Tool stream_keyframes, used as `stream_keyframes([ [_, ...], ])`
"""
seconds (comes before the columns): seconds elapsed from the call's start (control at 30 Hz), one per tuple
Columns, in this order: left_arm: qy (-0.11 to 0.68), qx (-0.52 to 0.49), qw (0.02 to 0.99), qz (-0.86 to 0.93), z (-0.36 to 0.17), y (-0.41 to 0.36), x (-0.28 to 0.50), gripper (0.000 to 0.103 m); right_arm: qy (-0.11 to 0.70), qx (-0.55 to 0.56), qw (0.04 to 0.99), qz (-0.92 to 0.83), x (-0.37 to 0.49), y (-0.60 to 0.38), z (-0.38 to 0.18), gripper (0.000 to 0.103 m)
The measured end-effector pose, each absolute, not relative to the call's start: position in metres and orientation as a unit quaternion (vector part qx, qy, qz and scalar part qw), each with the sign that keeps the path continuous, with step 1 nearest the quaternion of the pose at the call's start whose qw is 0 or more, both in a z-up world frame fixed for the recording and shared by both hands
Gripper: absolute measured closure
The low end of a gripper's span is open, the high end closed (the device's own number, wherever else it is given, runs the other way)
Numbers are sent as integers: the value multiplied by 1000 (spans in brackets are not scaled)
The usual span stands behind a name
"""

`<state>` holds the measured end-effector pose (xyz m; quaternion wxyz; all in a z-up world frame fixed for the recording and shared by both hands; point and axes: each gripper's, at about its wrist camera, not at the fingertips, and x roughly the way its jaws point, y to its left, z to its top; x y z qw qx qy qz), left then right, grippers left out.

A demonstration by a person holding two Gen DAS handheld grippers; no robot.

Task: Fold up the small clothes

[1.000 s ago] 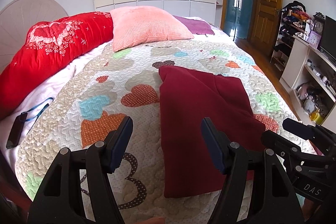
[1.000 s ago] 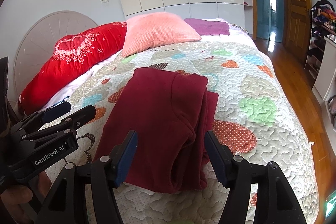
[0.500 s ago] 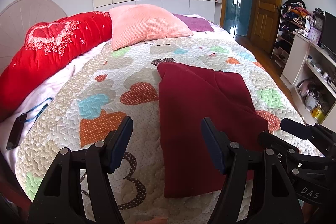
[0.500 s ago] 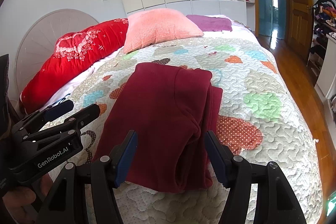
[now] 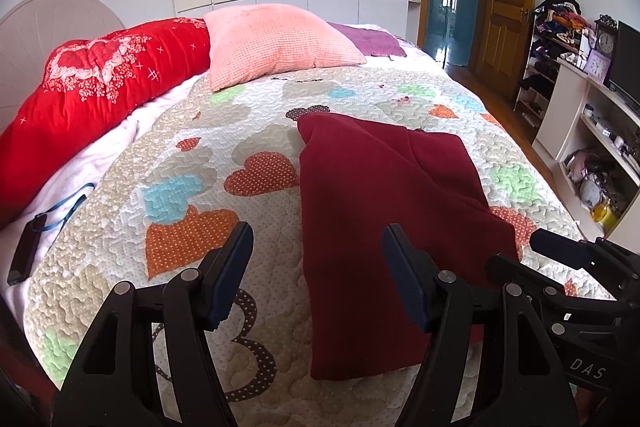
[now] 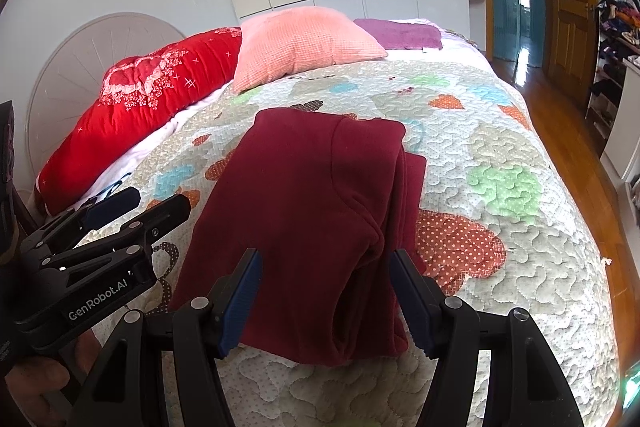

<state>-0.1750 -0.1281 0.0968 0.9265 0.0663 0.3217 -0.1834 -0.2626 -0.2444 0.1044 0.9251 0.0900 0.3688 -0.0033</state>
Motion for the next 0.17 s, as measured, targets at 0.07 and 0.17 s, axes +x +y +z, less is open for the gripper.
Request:
stream_keyframes([
  [0.07, 322, 67, 926, -183, 95, -127, -174, 35, 369, 90, 925, -4, -262, -245, 104, 40],
  [0.17, 324, 62, 926, -182, 93, -123, -170, 35, 368, 89, 925, -7, -261, -249, 103, 40],
])
